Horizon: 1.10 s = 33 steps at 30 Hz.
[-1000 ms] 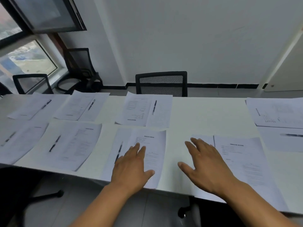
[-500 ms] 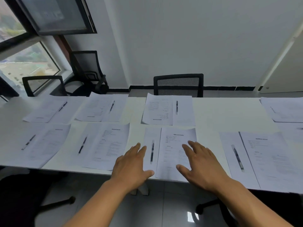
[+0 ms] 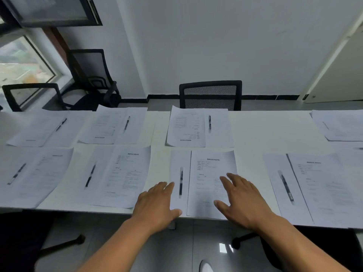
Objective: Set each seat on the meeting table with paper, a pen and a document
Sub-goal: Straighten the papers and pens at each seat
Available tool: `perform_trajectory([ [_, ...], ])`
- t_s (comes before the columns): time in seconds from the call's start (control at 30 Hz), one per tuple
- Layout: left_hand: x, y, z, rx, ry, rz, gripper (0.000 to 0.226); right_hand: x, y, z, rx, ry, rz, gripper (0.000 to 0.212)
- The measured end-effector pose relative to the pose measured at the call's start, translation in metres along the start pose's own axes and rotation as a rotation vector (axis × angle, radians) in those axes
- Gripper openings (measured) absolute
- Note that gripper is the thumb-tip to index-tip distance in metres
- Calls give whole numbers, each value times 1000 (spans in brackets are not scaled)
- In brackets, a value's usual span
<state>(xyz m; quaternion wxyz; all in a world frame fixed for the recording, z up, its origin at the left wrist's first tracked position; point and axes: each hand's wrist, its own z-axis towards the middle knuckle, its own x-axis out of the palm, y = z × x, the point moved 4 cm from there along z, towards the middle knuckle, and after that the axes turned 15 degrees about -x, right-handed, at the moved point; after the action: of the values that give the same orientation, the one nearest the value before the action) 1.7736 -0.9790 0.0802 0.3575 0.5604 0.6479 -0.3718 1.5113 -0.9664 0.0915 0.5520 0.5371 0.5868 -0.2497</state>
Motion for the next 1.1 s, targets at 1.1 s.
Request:
perform_trajectory([
  [1.1, 115, 9, 107, -30, 57, 152, 98, 145, -87, 49, 177, 81, 46, 91],
])
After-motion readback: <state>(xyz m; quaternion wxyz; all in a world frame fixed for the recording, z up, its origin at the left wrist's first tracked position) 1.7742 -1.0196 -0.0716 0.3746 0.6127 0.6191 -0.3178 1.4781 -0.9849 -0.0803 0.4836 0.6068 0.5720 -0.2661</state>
